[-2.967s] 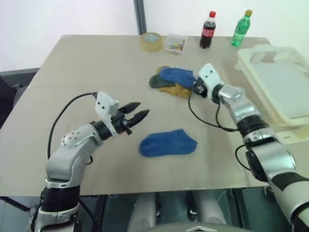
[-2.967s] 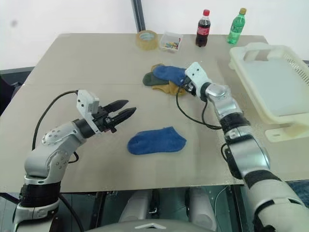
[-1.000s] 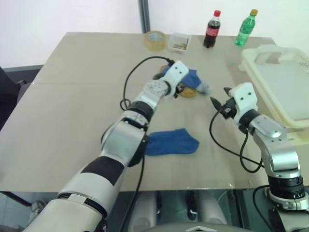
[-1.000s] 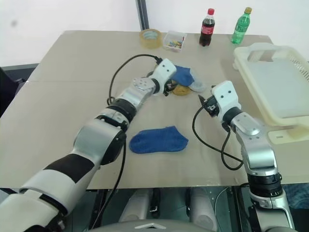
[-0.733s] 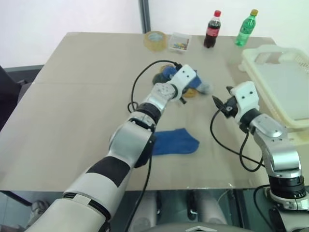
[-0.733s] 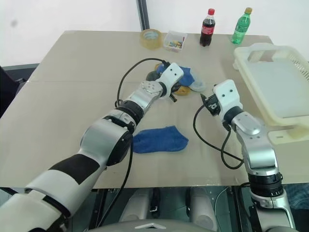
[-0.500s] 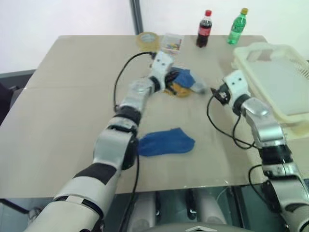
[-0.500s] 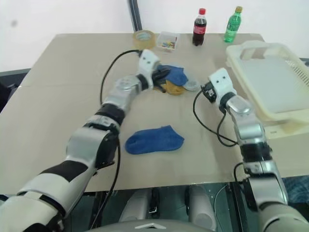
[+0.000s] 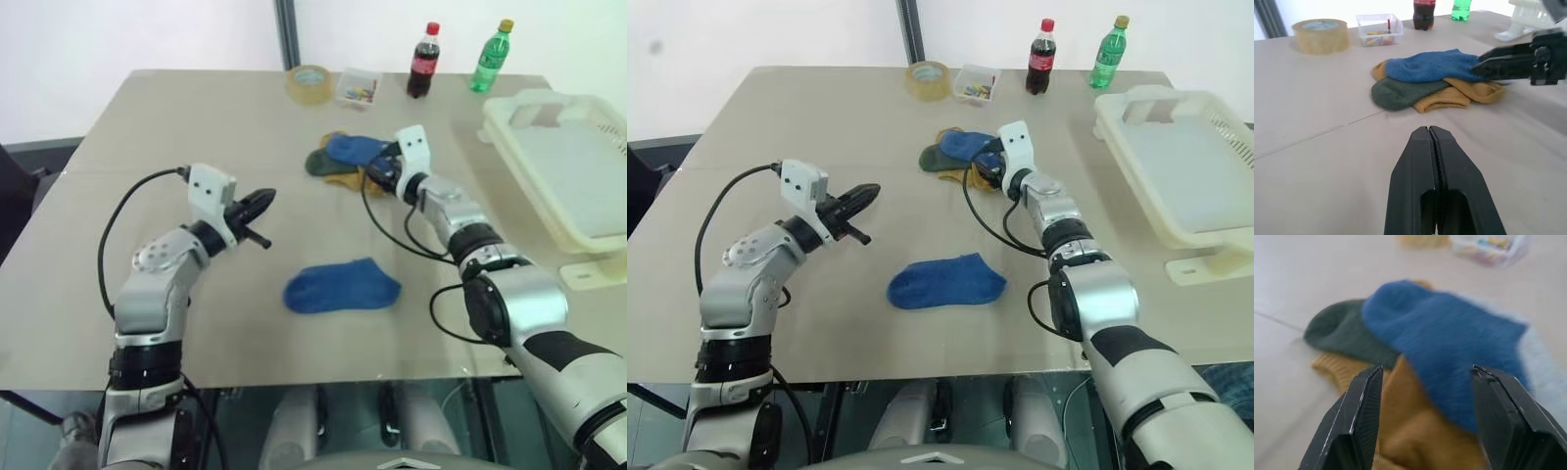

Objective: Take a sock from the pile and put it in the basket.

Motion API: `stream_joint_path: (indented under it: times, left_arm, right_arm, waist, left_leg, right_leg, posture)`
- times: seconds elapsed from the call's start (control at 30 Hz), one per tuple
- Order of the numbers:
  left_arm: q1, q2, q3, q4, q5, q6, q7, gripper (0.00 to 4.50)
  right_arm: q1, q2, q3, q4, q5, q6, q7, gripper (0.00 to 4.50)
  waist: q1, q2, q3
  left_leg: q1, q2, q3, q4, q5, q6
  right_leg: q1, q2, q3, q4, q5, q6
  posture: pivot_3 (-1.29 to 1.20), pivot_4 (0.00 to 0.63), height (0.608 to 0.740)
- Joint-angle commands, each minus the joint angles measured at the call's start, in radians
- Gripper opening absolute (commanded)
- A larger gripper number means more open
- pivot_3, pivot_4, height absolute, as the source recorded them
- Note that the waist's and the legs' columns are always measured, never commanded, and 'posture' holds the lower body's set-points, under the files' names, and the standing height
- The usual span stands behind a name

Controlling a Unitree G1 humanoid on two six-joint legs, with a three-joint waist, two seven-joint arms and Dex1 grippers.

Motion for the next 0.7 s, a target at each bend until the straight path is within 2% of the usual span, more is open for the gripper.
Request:
stream_joint_path:
  times: [0.03,0.27,0.5,0.6,0.7]
  left_arm:
    - [0.012,0.008,0.023,-0.088,-0.035,0.025,0.036,0.04]
    - [0.036,0.026,0.039,-0.125,-0.062,0.045,0.063,0.04]
    - [0.049,0.036,0.04,-0.128,-0.071,0.044,0.081,0.04]
    - [0.057,0.035,0.034,-0.131,-0.073,0.041,0.087,0.0]
    - [0.059,0.031,0.025,-0.13,-0.071,0.036,0.094,0.0]
  right_arm:
    - [-0.03,0.0,-0.016,0.023,-0.022,-0.033,-0.064,2.87]
    - [-0.023,0.017,-0.003,0.048,-0.084,-0.053,-0.11,2.87]
    - [-0.027,0.033,-0.016,0.05,-0.099,-0.056,-0.079,2.87]
    - [-0.017,0.029,-0.011,0.051,-0.109,-0.042,-0.07,2.04]
    - [0.017,0.021,0.015,0.054,-0.131,0.005,0.014,0.67]
  waist:
    - [-0.004,0.0,0.0]
    - [-0.026,0.0,0.0]
    - [-0.03,0.0,0.0]
    - [-0.03,0.0,0.0]
    - [-0.03,0.0,0.0]
  left_leg:
    - [0.0,0.0,0.0,0.0,0.0,0.0]
    - [0.0,0.001,0.002,0.0,0.0,0.0]
    - [0.0,0.001,0.002,-0.001,0.0,0.0]
    - [0.0,0.001,0.002,-0.001,0.0,0.0]
    - [0.0,0.001,0.001,-0.001,0.0,0.0]
  right_leg:
    - [0.0,0.0,0.0,0.0,0.0,0.0]
    - [-0.001,0.001,0.001,0.001,0.0,0.0]
    - [-0.001,0.001,0.001,0.001,0.0,0.0]
    - [-0.001,0.001,0.001,0.001,0.0,0.0]
    - [-0.001,0.001,0.001,0.001,0.0,0.0]
  posture:
    - [0.0,0.15,0.74]
    - [0.0,0.15,0.74]
    - [0.0,0.15,0.74]
    - [0.0,0.15,0.74]
    - [0.0,0.15,0.74]
